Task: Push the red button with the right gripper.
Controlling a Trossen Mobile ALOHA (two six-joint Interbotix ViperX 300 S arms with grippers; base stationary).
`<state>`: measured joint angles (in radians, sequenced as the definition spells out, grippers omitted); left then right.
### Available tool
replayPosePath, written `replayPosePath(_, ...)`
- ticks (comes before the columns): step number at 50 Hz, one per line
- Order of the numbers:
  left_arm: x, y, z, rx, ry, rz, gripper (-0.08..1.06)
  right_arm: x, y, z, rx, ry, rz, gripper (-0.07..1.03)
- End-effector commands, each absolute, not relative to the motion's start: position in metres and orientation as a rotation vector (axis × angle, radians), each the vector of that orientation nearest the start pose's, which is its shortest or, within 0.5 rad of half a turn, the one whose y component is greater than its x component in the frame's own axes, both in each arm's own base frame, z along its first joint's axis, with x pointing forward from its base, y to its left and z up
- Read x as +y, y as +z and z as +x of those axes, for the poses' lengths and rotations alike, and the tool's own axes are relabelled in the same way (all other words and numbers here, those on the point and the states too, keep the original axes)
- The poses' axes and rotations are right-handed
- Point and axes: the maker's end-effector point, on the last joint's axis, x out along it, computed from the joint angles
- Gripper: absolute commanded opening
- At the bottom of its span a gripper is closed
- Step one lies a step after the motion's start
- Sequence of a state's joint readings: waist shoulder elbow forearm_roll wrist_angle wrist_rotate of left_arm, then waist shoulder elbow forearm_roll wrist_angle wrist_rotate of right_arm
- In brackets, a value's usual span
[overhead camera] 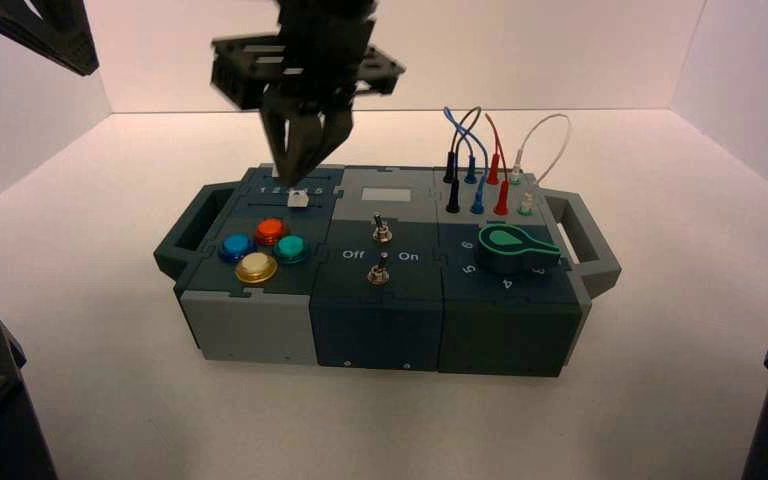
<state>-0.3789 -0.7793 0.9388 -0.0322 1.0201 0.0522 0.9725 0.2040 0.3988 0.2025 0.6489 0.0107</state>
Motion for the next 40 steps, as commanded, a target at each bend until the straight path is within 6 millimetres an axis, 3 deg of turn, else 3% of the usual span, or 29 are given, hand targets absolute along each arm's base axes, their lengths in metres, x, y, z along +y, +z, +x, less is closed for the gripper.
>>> replayPosePath(1,-0.082,0.18,0.184,1.137,-0.396,0.245,-0.03,0.38,0.079,0.222,1.232,0.857,-0.379,-0.02)
replayPosePath(29,-0.086,0.18,0.182,1.135,-0.417,0.259,-0.03,0.383,0.051,0.214,1.331,0.839,-0.371,-0.02)
replayPosePath(36,-0.086,0.179,0.182,1.136,-0.417,0.259,-0.03,0.383,0.065,0.217,1.305,0.847,-0.358,-0.02)
replayPosePath(40,-0.086,0.179,0.182,1.136,-0.416,0.258,-0.03,0.383,0.084,0.219,1.273,0.856,-0.343,-0.02)
